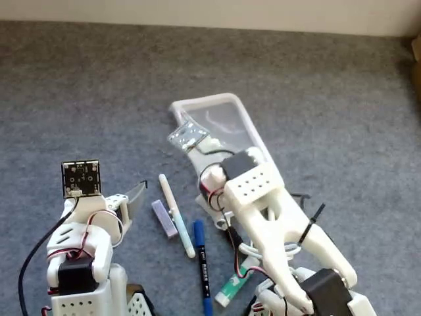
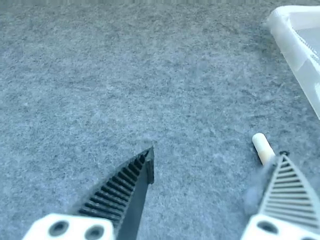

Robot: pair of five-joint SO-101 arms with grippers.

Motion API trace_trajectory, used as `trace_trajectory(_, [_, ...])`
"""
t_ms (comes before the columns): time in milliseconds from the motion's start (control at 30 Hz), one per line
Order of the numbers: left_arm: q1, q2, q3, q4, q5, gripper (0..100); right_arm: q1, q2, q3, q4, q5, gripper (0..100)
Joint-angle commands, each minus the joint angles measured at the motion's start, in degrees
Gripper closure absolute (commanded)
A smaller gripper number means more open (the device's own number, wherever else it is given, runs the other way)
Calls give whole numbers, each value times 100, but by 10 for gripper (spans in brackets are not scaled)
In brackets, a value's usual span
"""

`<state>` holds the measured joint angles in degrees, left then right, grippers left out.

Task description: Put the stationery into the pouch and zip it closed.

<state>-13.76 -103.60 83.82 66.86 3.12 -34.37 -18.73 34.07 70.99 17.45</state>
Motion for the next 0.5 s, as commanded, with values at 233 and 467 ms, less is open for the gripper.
trace_trajectory(233, [-92,57,-40,-176,53,659,48,760,664,-708,695,988])
trace_trajectory(467, [-92,57,-40,-176,53,659,831,1341,-57,-22,1187,988])
